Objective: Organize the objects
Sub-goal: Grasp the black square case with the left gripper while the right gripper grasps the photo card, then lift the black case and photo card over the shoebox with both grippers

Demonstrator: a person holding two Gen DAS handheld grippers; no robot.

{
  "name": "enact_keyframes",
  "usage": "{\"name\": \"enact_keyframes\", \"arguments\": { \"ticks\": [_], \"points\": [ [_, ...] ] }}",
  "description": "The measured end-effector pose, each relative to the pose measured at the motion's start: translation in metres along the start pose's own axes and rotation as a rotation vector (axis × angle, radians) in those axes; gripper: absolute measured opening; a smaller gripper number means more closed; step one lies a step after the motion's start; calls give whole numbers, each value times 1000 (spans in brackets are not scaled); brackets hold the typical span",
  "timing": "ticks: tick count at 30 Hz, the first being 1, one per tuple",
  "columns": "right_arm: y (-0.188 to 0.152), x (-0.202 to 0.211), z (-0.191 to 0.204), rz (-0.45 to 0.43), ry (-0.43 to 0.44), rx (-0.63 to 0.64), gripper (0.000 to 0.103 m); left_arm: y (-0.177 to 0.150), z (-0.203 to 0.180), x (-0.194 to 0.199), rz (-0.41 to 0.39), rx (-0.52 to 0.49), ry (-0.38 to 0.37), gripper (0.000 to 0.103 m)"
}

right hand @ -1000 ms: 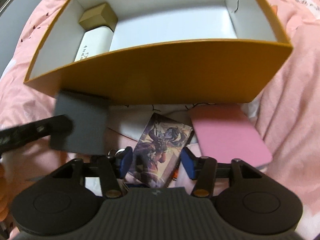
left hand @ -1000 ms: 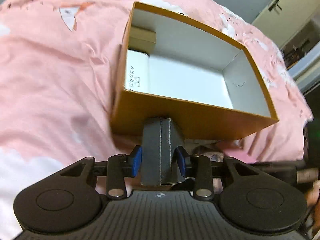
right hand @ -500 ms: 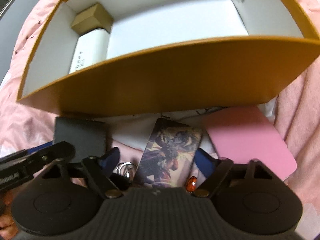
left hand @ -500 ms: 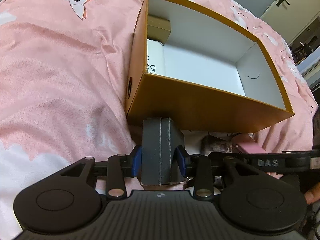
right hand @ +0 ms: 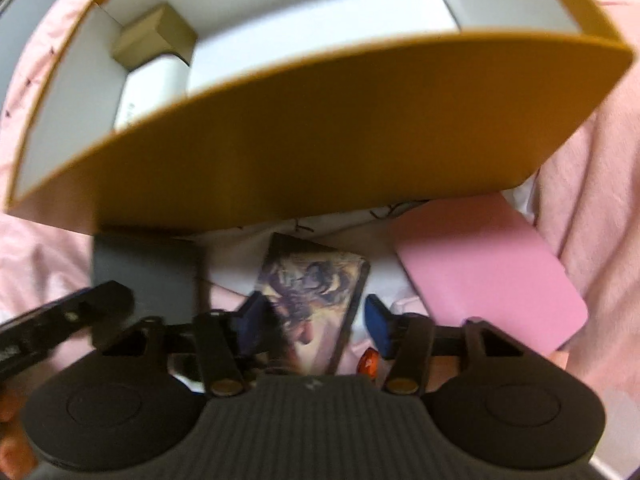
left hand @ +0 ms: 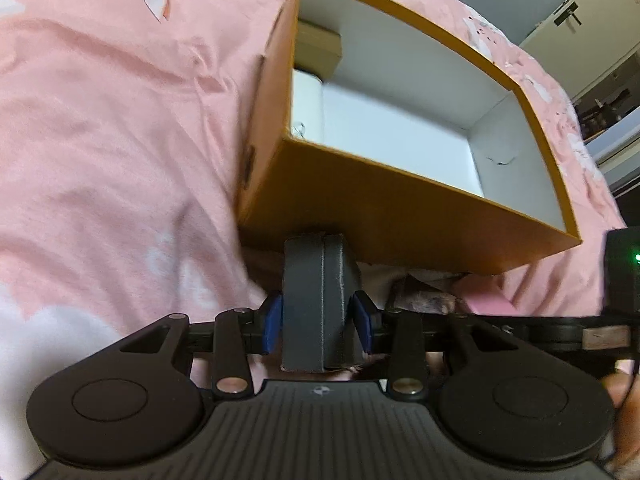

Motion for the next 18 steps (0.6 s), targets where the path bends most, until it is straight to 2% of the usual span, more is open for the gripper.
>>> {"name": "enact_keyframes", "arguments": {
  "ticks": [4,8,11,13,18],
  "points": [
    [4,-3,0,11,30,-30,64,-1,-5,-1,-7,-15,4,42],
    [3,15,-4,-32,60,-60,36,-2,-3,3,-20,-13,-1,41],
    [2,31,-4,-60,149,-71,25,-2,-4,5,-28,-21,3,41],
    [-6,41,1,-76,202,-55,24,-3,-6,8,-35,-27,10,41],
    [-20,71,11,-156,174,66,24,-4,-11,31,-95,-63,25,41]
  ]
}}
Point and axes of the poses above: each gripper's, at about its wrist camera, not at the fingertips, and x roughly against the way its jaws point, z to its left, y to its top, the point moved 3 cm from there along -x, roughly the way its jaws point, and after that the axes turned 8 degrees about -x, right-handed, at the moved point
